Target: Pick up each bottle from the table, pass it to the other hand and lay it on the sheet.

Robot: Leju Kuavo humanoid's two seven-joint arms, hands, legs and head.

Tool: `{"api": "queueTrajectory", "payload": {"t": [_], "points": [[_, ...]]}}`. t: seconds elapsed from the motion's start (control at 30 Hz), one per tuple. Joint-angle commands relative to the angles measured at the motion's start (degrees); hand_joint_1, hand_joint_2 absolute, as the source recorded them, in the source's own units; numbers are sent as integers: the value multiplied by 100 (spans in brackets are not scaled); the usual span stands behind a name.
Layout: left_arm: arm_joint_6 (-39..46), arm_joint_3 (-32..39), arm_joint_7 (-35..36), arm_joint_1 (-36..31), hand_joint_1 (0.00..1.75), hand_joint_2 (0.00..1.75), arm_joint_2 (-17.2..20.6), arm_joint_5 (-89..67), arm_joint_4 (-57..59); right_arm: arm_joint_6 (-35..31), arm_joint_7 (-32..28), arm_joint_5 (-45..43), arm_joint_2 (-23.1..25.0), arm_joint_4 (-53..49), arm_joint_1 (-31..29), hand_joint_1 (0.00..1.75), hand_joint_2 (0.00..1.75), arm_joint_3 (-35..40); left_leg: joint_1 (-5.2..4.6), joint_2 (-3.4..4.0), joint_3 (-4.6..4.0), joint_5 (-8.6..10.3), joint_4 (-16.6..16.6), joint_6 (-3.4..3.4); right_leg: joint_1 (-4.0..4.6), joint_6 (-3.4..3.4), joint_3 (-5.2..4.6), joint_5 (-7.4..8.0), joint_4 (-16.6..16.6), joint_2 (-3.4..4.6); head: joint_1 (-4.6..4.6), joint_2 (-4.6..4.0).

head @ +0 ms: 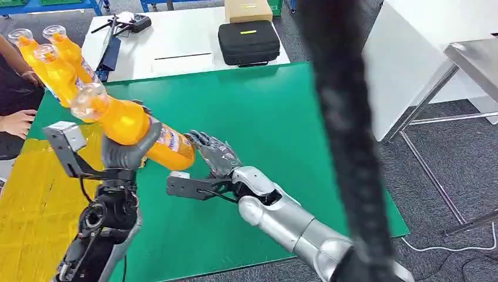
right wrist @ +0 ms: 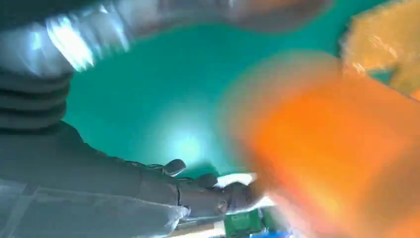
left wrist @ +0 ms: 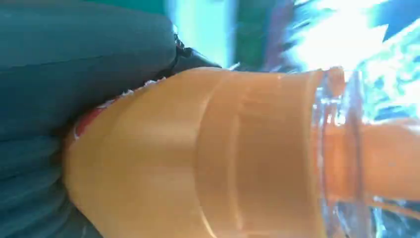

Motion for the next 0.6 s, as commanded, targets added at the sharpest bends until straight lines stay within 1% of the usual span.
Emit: {"api": "queueTrajectory", "payload": {"t": [0.03, 0.07, 0.13, 0.17, 0.2, 0.27, 0.33, 0.4, 0.43, 0.5, 0.53, 0.57, 0.6], "points": [[756, 973, 184, -692, 175, 175, 837, -3193, 532, -19, -389, 271, -1100, -1397, 927, 0, 0, -1531, 0, -24, 5, -3, 5, -9, 0, 4, 15, -12, 6, -34, 7, 0], [814, 998, 266, -758, 175, 175, 914, -3540, 826, -99, -437, 239, -1167, -1530, 954, 0, 0, -1677, -2, -27, 18, -9, 9, -14, -2, 5, 27, -21, 13, -40, 0, 0], [898, 1063, 447, -879, 175, 175, 1069, -4294, 1650, -190, -657, -42, -1206, -1944, 1042, 0, 0, -2029, -5, -19, 11, -1, -1, -10, -6, 3, 17, -9, 6, -27, 2, 0], [958, 1099, 299, -884, 175, 175, 1071, -4240, 1805, -105, -641, -76, -1224, -2050, 1048, 0, 0, -2078, -5, -16, 18, -5, 3, -13, -5, 4, 24, -13, 9, -27, 4, 0], [1047, 1066, 399, -913, 175, 175, 1136, -4629, 2018, -161, -665, -51, -1213, -2115, 1048, 0, 0, -2117, -8, -14, 9, 0, -2, -8, -9, 3, 13, -7, 6, -21, 7, 0], [853, 879, 1098, -960, 175, 175, 1364, -6261, 2764, -352, -886, -307, -1241, -2440, 1010, 0, 0, -2290, -6, -3, 17, 0, 0, -8, -8, 2, 19, -8, 7, -15, 4, 0], [991, 952, 955, -941, 175, 175, 1289, -6302, 3028, -317, -856, -346, -1284, -2544, 958, 0, 0, -2331, -8, 0, 20, -1, -1, -9, -11, 3, 19, -8, 7, -11, 7, 0], [991, 952, 955, -941, 175, 175, 1289, -6302, 3028, -317, -856, -346, -1284, -2544, 958, 0, 0, -2331, -9, -4, 13, 5, -2, -5, -12, 4, 13, -6, 5, -17, 2, 0], [856, 828, 1135, -980, 175, 175, 1350, -6691, 3153, -374, -885, -347, -1282, -2537, 947, 0, 0, -2337, -6, -3, 19, -1, 2, -9, -9, 4, 20, -10, 8, -18, 0, 0], [178, 434, 1545, -940, 175, 175, 1449, -7788, 3578, -470, -1080, -713, -1331, -2701, 930, 0, 0, -2472, -4, -2, 11, 4, 0, -6, -6, 4, 12, -6, 5, -16, 7, 0], [30, 340, 1515, -918, 175, 175, 1406, -7882, 3813, -509, -1095, -729, -1365, -2770, 930, 0, 0, -2524, -6, -4, 19, 0, 1, -8, -8, 5, 20, -11, 7, -19, 2, 0], [-152, 56, 1469, -957, 175, 175, 1379, -8166, 4258, -497, -1187, -902, -1393, -2844, 955, 0, 0, -2611, -9, -2, 16, 5, -4, -5, -12, 5, 14, -6, 5, -15, 4, 0], [-237, -63, 1439, -956, 175, 175, 1362, -8245, 4441, -496, -1205, -935, -1409, -2863, 965, 0, 0, -2644, -6, -4, 41, -10, 4, -16, -9, 8, 41, -22, 11, -25, 4, 0]]}}
